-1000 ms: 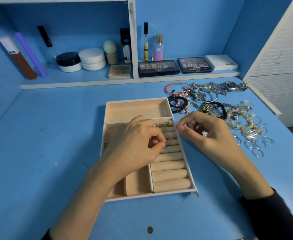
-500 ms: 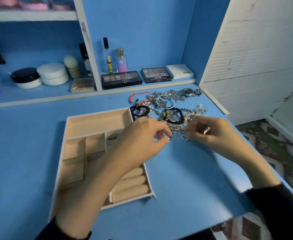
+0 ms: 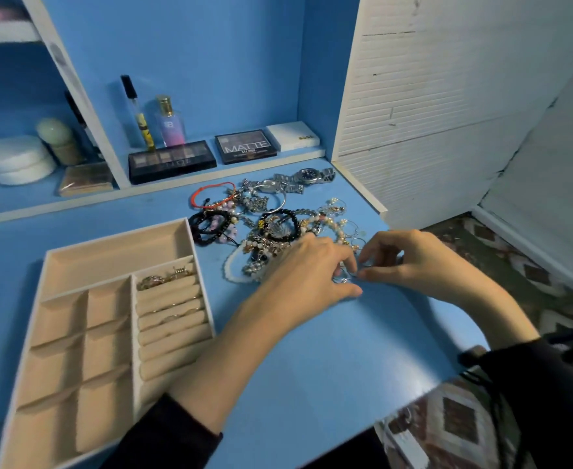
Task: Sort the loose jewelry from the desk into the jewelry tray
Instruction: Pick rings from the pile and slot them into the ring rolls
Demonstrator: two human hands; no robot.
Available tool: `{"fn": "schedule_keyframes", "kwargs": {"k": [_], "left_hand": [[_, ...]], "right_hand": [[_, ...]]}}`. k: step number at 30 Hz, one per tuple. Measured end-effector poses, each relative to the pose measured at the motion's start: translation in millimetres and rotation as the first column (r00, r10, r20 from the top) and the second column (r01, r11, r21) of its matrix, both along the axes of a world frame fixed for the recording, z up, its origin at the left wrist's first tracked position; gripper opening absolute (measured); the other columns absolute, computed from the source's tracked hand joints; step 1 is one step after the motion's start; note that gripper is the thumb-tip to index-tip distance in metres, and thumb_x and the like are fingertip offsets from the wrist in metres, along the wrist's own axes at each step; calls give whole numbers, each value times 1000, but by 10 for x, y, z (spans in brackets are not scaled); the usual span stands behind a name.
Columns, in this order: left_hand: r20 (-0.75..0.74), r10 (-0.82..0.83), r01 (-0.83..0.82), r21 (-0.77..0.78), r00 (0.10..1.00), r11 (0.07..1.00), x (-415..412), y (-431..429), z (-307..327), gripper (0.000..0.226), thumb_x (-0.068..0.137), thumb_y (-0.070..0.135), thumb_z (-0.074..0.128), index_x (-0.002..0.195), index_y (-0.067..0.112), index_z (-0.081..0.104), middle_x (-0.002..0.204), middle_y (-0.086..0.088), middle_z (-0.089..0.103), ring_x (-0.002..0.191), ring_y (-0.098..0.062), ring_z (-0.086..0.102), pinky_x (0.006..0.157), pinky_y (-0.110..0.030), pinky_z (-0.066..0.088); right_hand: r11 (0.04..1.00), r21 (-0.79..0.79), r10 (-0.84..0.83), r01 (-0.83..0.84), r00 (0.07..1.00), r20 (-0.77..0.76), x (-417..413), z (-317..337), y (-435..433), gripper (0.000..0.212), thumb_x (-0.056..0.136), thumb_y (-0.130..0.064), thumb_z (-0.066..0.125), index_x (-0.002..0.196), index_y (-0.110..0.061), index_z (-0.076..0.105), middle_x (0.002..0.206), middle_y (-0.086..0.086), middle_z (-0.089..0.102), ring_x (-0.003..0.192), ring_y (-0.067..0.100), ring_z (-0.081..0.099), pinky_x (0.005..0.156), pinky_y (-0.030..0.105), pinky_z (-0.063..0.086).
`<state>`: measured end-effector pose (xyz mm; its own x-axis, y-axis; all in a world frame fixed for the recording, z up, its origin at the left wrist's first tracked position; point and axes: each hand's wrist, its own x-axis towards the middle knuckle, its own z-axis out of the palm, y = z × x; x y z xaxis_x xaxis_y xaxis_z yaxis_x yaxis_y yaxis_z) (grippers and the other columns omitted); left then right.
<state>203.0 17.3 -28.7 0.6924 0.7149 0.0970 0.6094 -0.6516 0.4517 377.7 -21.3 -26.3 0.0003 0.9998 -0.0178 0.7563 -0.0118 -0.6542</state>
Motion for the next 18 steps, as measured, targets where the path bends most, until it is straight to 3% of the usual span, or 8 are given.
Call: {"fn": "schedule_keyframes", "kwargs": {"k": [4, 8, 12, 18], "left_hand": [[-10, 15, -15, -6, 1000, 1000, -12, 8, -8, 25, 78, 42, 67, 99, 31, 60, 84, 14, 52, 88, -6, 38, 69, -24, 29], [-3, 42, -42, -27, 999, 999, -66, 17, 9, 27, 77, 40, 69, 100, 29, 59, 86, 12, 55, 88, -7, 41, 70, -24, 31], [0, 64, -64, -42, 998, 997, -104, 20, 14, 26, 76, 39, 70, 97, 29, 58, 85, 12, 54, 88, -9, 44, 72, -25, 34], [19, 71, -70, -68, 997, 995, -139, 1, 27, 24, 76, 38, 71, 94, 29, 59, 85, 12, 56, 87, -8, 46, 71, -24, 35]], "right_hand": [[1000, 19, -10, 9, 998, 68, -41, -38, 26, 17, 69, -28, 78, 83, -26, 68, 65, -6, 55, 58, 7, 48, 60, 22, 39], [1000, -3, 12, -12, 995, 95, -51, -29, 51, 15, 71, -28, 76, 84, -29, 68, 66, -4, 55, 60, 9, 49, 63, 25, 40], [998, -63, 29, -23, 995, 93, -61, -20, 98, 15, 72, -26, 75, 85, -27, 68, 65, -9, 52, 56, 3, 46, 58, 18, 36], [995, -87, 45, -37, 995, 90, -104, 27, 107, 17, 73, -20, 74, 88, -21, 66, 70, -4, 51, 62, 9, 46, 64, 27, 40]]}}
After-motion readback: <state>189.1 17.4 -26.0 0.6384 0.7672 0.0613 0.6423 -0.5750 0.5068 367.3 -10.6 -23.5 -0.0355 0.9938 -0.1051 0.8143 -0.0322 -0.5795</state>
